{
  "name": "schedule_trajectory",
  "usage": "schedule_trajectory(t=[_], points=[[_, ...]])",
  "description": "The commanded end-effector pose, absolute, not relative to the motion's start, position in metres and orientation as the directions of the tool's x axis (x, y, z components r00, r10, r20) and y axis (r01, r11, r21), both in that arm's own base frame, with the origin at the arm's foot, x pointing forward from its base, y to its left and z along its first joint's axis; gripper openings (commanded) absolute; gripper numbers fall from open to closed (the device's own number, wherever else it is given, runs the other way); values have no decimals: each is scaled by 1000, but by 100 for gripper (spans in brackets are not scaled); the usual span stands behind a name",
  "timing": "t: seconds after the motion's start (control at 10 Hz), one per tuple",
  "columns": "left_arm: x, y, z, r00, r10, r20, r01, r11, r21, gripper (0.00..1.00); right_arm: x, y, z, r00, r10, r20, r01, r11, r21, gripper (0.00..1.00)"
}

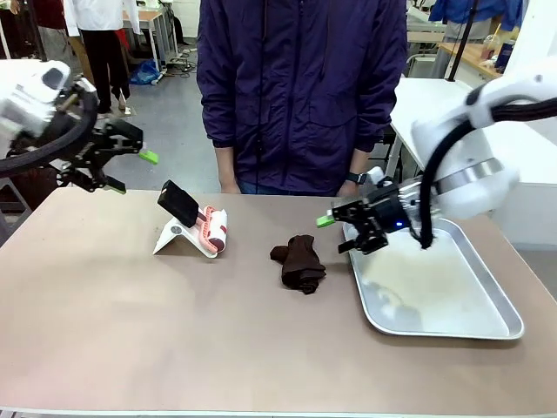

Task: Clean the surface of the table.
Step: Return the Lint Roller and towel to their original positions.

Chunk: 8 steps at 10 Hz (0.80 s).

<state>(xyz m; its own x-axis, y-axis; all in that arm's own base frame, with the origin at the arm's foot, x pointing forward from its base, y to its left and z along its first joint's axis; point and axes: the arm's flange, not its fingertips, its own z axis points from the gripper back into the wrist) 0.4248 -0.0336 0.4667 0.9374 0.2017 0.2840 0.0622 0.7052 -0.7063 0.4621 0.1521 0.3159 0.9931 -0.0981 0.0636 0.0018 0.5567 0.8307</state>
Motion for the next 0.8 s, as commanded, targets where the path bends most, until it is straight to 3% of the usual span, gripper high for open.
schedule_trajectory(t=[0.0,0.2,0.4,0.5,0.7], points=[[386,0,448,938,153,312,170,582,-795,100,435,109,320,988,-121,99,-40,417,908,100],[376,47,417,943,224,248,139,411,-901,100,414,64,311,990,-130,59,-34,193,981,100],[378,86,382,906,271,326,237,313,-920,100,396,27,298,983,-182,15,-13,13,1000,100],[382,104,362,897,198,395,337,269,-902,100,389,18,292,982,-190,16,-20,-17,1000,100],[400,118,336,901,152,407,370,222,-902,100,385,17,290,979,-203,29,-29,1,1000,100]])
